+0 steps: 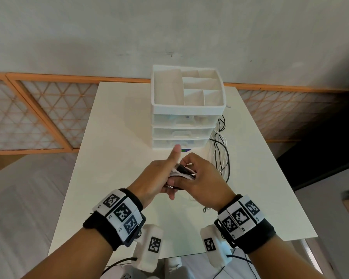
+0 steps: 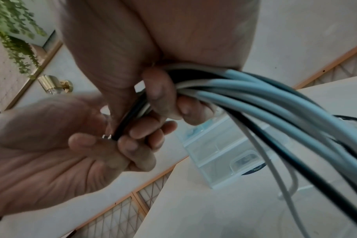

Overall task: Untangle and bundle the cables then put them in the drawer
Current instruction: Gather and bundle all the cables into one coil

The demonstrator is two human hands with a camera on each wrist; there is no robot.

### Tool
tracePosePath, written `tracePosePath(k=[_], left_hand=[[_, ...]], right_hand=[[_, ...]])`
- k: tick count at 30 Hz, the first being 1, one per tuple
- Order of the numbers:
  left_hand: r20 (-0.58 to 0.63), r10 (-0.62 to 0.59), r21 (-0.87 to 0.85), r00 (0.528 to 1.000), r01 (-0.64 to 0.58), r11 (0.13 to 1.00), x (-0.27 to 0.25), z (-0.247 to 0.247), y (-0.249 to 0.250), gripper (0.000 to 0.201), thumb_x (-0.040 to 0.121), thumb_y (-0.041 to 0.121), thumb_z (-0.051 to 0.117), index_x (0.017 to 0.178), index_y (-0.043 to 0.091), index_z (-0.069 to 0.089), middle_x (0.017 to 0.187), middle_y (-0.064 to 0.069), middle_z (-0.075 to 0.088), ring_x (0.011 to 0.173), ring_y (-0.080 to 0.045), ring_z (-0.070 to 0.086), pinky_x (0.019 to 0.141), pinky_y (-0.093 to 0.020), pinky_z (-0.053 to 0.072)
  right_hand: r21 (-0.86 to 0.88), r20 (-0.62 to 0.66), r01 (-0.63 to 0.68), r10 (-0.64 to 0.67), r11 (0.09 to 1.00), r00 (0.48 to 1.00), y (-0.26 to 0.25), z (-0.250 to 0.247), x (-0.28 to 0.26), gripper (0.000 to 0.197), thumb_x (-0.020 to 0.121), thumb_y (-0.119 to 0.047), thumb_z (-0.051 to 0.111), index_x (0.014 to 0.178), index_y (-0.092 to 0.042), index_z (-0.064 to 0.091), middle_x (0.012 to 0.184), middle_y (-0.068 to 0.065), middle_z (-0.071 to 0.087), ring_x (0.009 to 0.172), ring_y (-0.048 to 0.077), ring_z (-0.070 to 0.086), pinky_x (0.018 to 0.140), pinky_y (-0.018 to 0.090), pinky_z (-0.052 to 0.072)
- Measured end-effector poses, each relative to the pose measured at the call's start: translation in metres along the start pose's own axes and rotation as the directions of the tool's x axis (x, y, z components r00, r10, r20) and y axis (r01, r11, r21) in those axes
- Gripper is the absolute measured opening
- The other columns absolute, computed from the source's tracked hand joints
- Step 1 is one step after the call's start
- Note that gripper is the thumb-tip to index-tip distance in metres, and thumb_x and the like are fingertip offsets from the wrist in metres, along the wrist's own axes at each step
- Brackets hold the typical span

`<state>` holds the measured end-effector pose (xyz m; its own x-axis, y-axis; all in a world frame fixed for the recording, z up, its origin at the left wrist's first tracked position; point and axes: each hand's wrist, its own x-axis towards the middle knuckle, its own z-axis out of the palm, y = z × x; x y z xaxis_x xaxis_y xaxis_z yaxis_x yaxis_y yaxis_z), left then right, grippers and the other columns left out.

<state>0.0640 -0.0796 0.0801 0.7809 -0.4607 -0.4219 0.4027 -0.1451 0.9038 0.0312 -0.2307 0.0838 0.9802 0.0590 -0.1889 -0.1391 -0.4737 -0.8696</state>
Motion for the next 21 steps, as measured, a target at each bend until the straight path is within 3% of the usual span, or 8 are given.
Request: tracePosePath(k=[3, 5, 8, 10, 12, 13, 16, 21], left_hand=[[-0.131, 0.080, 0.141, 0.988, -0.061, 0.988, 0.003, 0.000, -0.005, 0.073, 0.063, 0.074, 0.073, 0.084, 0.004, 0.070, 0.074, -0.019, 0.072, 0.056, -0.024, 0.056, 0.055, -0.033, 0.045], [-0.220, 0.119, 0.122, 0.968, -0.094, 0.988, 0.004, 0.000, -0.008, 0.056, 0.075, 0.056, 0.076, 0.079, 0.001, 0.067, 0.064, -0.018, 0.065, 0.050, -0.025, 0.052, 0.046, -0.028, 0.039], [-0.317, 0.129, 0.058, 0.940, -0.117, 0.991, 0.006, 0.000, -0.005, 0.045, 0.087, 0.034, 0.072, 0.079, -0.009, 0.061, 0.056, -0.013, 0.056, 0.043, -0.022, 0.044, 0.040, -0.023, 0.033], [-0.350, 0.139, 0.044, 0.926, -0.132, 0.990, 0.007, -0.003, -0.004, 0.041, 0.088, 0.028, 0.069, 0.081, -0.012, 0.059, 0.056, -0.014, 0.056, 0.043, -0.023, 0.043, 0.040, -0.023, 0.032], [-0.353, 0.158, 0.061, 0.922, -0.145, 0.987, 0.008, -0.005, -0.003, 0.036, 0.090, 0.028, 0.064, 0.083, -0.007, 0.062, 0.060, -0.018, 0.061, 0.046, -0.025, 0.046, 0.041, -0.025, 0.033], [-0.348, 0.166, 0.069, 0.923, -0.151, 0.986, 0.007, -0.005, -0.003, 0.034, 0.092, 0.030, 0.061, 0.083, -0.004, 0.063, 0.063, -0.021, 0.064, 0.047, -0.026, 0.047, 0.041, -0.027, 0.035], [-0.299, 0.163, 0.024, 0.940, -0.163, 0.986, 0.007, -0.005, -0.001, 0.032, 0.095, 0.031, 0.057, 0.088, 0.000, 0.064, 0.073, -0.025, 0.069, 0.052, -0.029, 0.053, 0.048, -0.031, 0.041], [-0.197, -0.001, -0.209, 0.980, -0.041, 0.977, 0.007, -0.008, 0.012, 0.046, 0.100, 0.037, 0.049, 0.100, -0.006, 0.064, 0.077, -0.016, 0.067, 0.058, -0.023, 0.061, 0.048, -0.030, 0.049]], right_hand=[[-0.020, -0.009, 0.052, -0.052, 0.998, 0.999, -0.001, 0.002, 0.002, 0.027, 0.081, -0.022, 0.079, 0.090, -0.020, 0.054, 0.078, -0.001, 0.072, 0.069, 0.011, 0.065, 0.061, 0.031, 0.052], [-0.006, -0.018, 0.070, -0.070, 0.998, 0.997, -0.002, 0.002, 0.003, 0.026, 0.081, -0.024, 0.079, 0.093, -0.020, 0.055, 0.079, 0.000, 0.072, 0.073, 0.016, 0.068, 0.066, 0.037, 0.056], [0.113, -0.002, 0.044, -0.044, 0.993, 0.999, -0.002, 0.000, 0.002, 0.031, 0.082, -0.026, 0.081, 0.104, -0.027, 0.060, 0.077, 0.000, 0.073, 0.062, 0.008, 0.065, 0.058, 0.029, 0.052], [0.193, 0.039, 0.070, -0.079, 0.979, 0.996, -0.002, -0.003, 0.000, 0.037, 0.081, -0.024, 0.083, 0.112, -0.030, 0.064, 0.081, -0.002, 0.073, 0.066, 0.008, 0.066, 0.063, 0.029, 0.054], [0.224, 0.093, 0.138, -0.162, 0.965, 0.982, -0.003, -0.004, -0.002, 0.045, 0.082, -0.018, 0.082, 0.122, -0.030, 0.065, 0.097, -0.002, 0.077, 0.091, 0.012, 0.073, 0.087, 0.032, 0.058], [0.209, 0.120, 0.178, -0.206, 0.962, 0.971, -0.004, -0.004, -0.003, 0.044, 0.085, -0.015, 0.078, 0.125, -0.028, 0.064, 0.099, -0.002, 0.078, 0.097, 0.011, 0.072, 0.093, 0.028, 0.054], [0.119, 0.126, 0.290, -0.305, 0.950, 0.944, -0.004, -0.004, -0.004, 0.037, 0.094, -0.013, 0.068, 0.129, -0.022, 0.064, 0.089, -0.005, 0.078, 0.092, 0.010, 0.070, 0.086, 0.016, 0.048], [0.021, -0.021, 0.345, -0.344, 0.939, 0.939, 0.011, -0.001, 0.001, 0.050, 0.092, -0.015, 0.071, 0.138, -0.030, 0.059, 0.095, -0.009, 0.074, 0.089, 0.010, 0.068, 0.082, 0.021, 0.052]])
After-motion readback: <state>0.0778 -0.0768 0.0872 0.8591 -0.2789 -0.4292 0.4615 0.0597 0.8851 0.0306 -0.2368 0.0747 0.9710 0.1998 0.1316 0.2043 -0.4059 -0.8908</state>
